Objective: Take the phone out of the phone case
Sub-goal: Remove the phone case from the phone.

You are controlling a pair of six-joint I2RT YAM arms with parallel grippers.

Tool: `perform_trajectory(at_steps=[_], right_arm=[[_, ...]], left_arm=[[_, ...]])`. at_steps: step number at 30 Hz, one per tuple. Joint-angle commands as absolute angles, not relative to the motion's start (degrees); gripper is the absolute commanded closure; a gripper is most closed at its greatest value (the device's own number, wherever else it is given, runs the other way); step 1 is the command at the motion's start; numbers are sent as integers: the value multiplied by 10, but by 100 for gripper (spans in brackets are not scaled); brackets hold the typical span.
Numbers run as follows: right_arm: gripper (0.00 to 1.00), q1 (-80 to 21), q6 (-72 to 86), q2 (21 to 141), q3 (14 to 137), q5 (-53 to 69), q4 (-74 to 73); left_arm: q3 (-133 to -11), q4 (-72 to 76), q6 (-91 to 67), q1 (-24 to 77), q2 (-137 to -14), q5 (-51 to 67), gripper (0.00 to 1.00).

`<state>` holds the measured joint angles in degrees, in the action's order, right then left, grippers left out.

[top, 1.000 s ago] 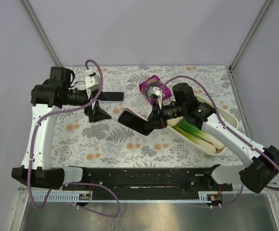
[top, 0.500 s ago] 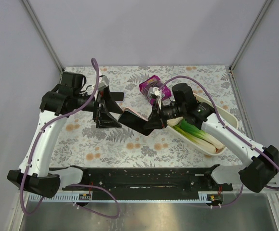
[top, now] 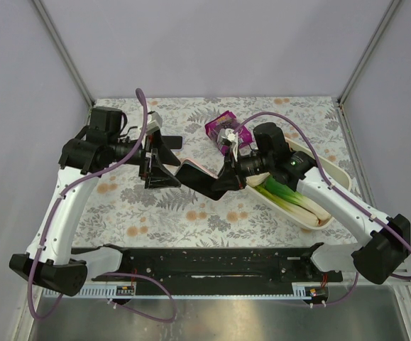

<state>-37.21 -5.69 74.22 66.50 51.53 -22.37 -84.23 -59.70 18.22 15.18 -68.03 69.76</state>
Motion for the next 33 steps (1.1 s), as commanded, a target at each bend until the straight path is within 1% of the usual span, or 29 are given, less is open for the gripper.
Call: perform_trajectory(at_steps=[1, 26, 30, 33], right_arm=[[100, -369, -58, 736, 686, 529, -192], [100, -369, -52, 736, 687, 538, -188], [100, -369, -48, 737, 688, 537, -185], [100, -369, -48, 737, 688, 538, -185]], left_arm=[[-831, -576, 192, 154, -665, 678, 8], [-797, -575, 221, 183, -668, 685, 9], [-791, -577, 227, 197, -671, 678, 13], [-789, -577, 230, 206, -678, 674, 20]])
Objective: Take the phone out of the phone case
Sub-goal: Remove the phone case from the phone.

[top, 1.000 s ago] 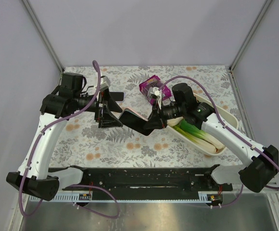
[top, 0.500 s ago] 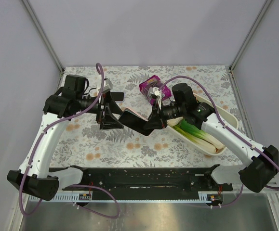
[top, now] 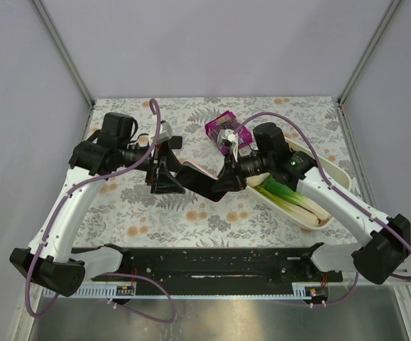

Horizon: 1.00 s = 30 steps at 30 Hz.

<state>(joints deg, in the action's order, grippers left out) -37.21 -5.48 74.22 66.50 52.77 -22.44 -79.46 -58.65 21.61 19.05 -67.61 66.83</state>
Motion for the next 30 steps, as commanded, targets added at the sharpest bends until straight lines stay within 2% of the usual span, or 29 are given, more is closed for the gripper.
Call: perform_trajectory(at_steps=[1, 7, 10, 18, 29, 30], right_arm=[[100, -370, -48, 737, 688, 537, -185], [100, -369, -47, 738, 688, 537, -185], [100, -369, -47, 737, 687, 536, -185], [100, -370, -47, 736, 684, 535, -185], [100, -370, -30, 736, 653, 506, -137], [97, -370, -29, 737, 652, 500, -135]], left_arm=[[-789, -577, 231, 208, -679, 675, 22], [-784, -572, 236, 224, -688, 666, 37], [-782, -567, 236, 229, -691, 663, 49], [-786, -557, 230, 238, -694, 637, 98], [-787, -536, 284, 253, -678, 545, 100], [-783, -531, 294, 259, -672, 528, 100]])
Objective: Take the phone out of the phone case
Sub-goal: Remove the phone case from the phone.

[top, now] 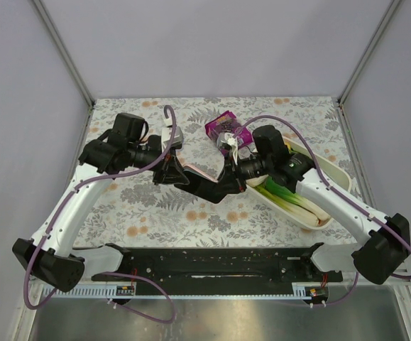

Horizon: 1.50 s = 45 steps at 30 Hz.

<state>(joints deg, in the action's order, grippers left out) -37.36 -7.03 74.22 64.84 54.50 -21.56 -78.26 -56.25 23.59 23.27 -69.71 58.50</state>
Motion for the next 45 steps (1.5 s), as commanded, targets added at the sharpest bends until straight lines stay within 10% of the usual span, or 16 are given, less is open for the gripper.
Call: perform_trajectory(at_steps=[1, 17, 45], right_arm=[[95, -370, -28, 739, 650, 494, -134], [44, -369, -13, 764, 654, 461, -131], [45, -369, 27, 745, 682, 448, -105]], left_arm=[[-780, -527, 307, 267, -669, 512, 100], [-774, -511, 396, 330, -658, 375, 100], [-776, -502, 385, 410, -722, 323, 100]])
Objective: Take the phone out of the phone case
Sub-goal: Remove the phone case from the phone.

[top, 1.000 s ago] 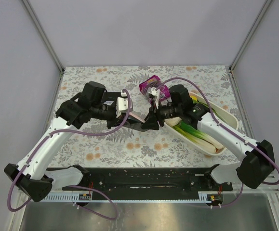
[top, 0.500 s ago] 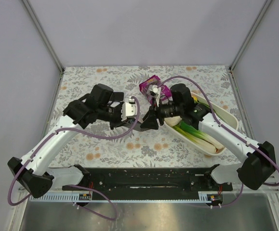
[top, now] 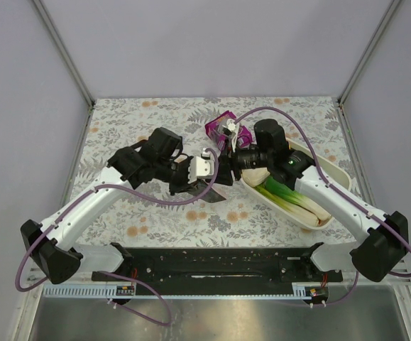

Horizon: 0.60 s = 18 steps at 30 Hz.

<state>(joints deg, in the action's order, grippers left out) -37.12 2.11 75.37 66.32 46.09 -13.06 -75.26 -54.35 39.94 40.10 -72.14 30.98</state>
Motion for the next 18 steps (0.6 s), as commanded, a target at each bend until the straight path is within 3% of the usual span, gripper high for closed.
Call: perform_trajectory(at_steps=[1, 18], right_arm=[[44, -369, 26, 744, 679, 448, -105], [41, -377, 18, 754, 642, 445, -89]], left_arm=[[-780, -502, 382, 415, -725, 322, 100], [-802, -496, 358, 424, -741, 333, 100]])
